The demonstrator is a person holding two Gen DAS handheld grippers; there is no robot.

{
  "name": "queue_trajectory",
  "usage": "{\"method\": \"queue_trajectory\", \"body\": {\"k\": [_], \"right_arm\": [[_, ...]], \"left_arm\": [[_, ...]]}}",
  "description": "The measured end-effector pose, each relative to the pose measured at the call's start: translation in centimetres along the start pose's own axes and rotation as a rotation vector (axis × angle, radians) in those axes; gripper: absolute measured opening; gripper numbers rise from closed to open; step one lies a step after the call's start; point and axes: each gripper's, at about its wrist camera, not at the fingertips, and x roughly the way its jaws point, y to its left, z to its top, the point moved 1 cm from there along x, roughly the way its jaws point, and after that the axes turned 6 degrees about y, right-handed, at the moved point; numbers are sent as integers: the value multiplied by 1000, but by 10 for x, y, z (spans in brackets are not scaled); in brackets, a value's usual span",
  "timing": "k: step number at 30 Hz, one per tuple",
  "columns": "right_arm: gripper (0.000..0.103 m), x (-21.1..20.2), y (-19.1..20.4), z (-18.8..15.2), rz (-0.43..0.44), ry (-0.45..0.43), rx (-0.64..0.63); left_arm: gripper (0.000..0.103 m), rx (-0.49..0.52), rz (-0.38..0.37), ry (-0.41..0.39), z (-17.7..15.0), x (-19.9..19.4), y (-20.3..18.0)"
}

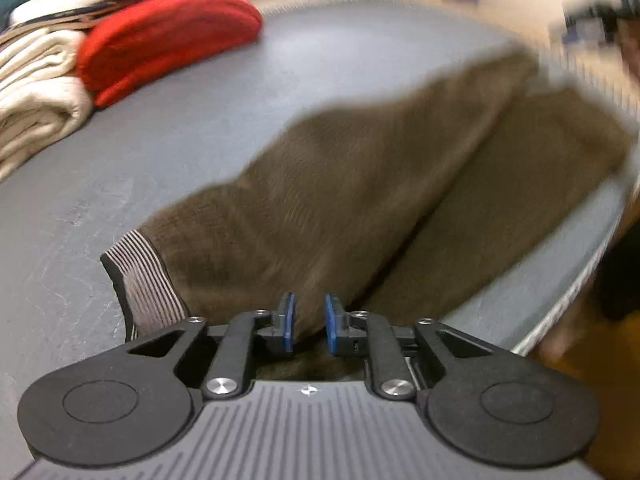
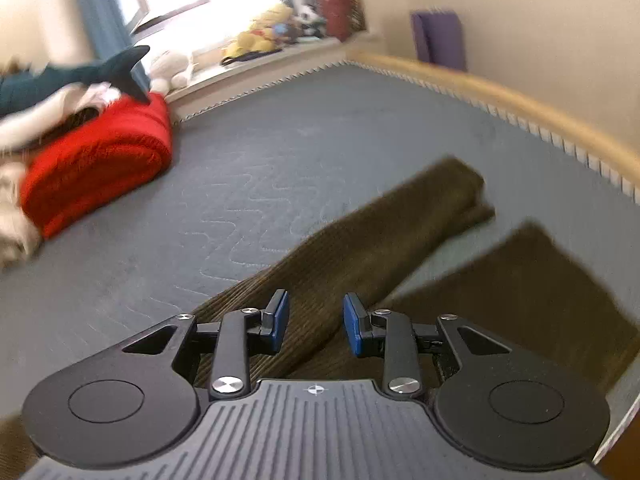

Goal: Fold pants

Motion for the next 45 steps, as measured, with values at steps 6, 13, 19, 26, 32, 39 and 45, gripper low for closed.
{"method": "queue_trajectory", "body": {"k": [6, 13, 19, 26, 32, 39, 45], "right_arm": [[33, -8, -23, -6, 34, 1, 129], [33, -14, -45, -10, 60, 6, 257], [34, 1, -78, -13, 62, 30, 436], [34, 42, -105, 0, 68, 59, 578], [35, 92, -113, 13, 13, 107, 626], [40, 145, -103, 24, -46, 144, 552], [41, 171, -92, 29, -53, 152, 543]], "left_arm": [[42, -369, -190, 16, -9, -13, 45], [46, -661, -255, 138, -31, 34, 79], [58, -744, -304, 225, -31, 73, 89], [66, -821, -299, 227, -24, 97, 96], [64, -820, -184, 132, -13, 87, 101], [50, -915, -140, 110, -17, 86, 123], [38, -837, -92, 116, -6, 81, 120]]}}
